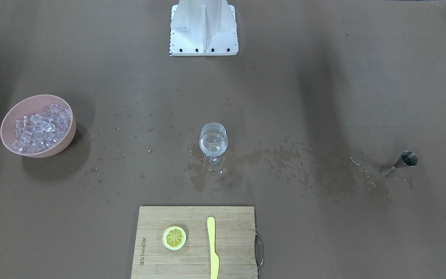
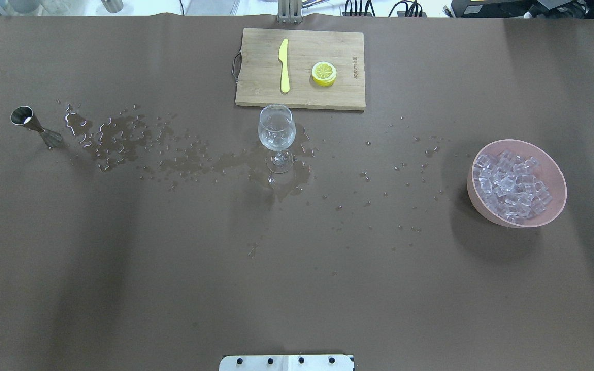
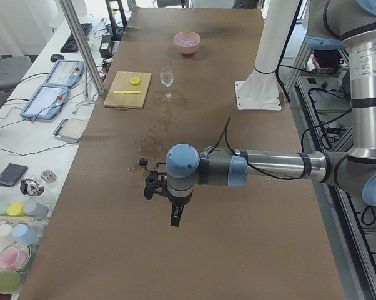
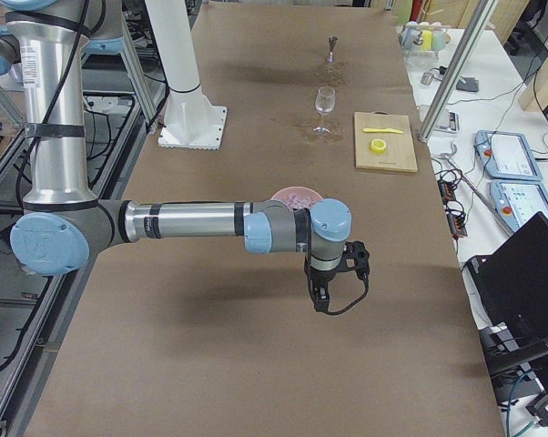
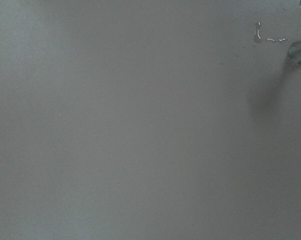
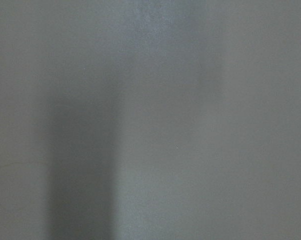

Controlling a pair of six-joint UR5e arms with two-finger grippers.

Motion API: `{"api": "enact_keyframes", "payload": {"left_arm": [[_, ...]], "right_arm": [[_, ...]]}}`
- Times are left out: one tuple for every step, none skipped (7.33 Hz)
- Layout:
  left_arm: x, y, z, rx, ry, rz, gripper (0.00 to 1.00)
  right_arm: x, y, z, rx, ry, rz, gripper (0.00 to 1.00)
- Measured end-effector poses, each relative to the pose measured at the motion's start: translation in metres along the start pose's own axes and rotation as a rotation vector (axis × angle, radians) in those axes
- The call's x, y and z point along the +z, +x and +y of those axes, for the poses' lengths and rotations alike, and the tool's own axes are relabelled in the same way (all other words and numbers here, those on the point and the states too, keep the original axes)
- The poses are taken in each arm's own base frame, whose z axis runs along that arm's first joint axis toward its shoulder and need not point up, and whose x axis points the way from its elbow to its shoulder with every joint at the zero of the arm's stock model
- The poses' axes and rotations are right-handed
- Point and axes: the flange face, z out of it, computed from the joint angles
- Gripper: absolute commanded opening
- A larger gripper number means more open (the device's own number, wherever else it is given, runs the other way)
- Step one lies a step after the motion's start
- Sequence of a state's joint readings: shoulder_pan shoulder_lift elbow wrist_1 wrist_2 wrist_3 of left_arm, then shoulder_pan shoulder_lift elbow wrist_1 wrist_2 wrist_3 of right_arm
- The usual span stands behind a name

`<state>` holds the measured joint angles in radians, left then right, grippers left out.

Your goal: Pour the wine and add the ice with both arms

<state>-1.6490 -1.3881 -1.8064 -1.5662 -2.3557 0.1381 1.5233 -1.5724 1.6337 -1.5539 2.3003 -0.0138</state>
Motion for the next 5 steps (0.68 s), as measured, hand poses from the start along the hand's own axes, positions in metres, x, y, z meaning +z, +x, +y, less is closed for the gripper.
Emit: {"api": "enact_keyframes", "payload": {"left_arm": [[0.0002, -0.0002, 0.0006, -0.001, -0.001, 0.0, 0.98], [0.0002, -0.0002, 0.001, -0.001, -0.001, 0.0, 0.98], [0.0001, -0.0002, 0.0016, -0.001, -0.001, -0.001, 0.98], [0.0, -0.0003, 0.0024, -0.002, -0.001, -0.001, 0.98], [-0.0002, -0.0001, 0.0031, -0.002, 0.0, 0.0, 0.98]], "right_arm": [[0.0, 0.0, 0.0, 0.0, 0.0, 0.0, 1.0], [0.0001, 0.0001, 0.0001, 0.0, 0.0, 0.0, 1.0], [0.0002, 0.0002, 0.0004, 0.0, -0.001, 0.0, 1.0], [0.0006, 0.0018, 0.001, 0.0, -0.001, 0.016, 1.0], [0.0007, 0.0051, 0.0013, -0.003, -0.003, 0.054, 1.0]]}}
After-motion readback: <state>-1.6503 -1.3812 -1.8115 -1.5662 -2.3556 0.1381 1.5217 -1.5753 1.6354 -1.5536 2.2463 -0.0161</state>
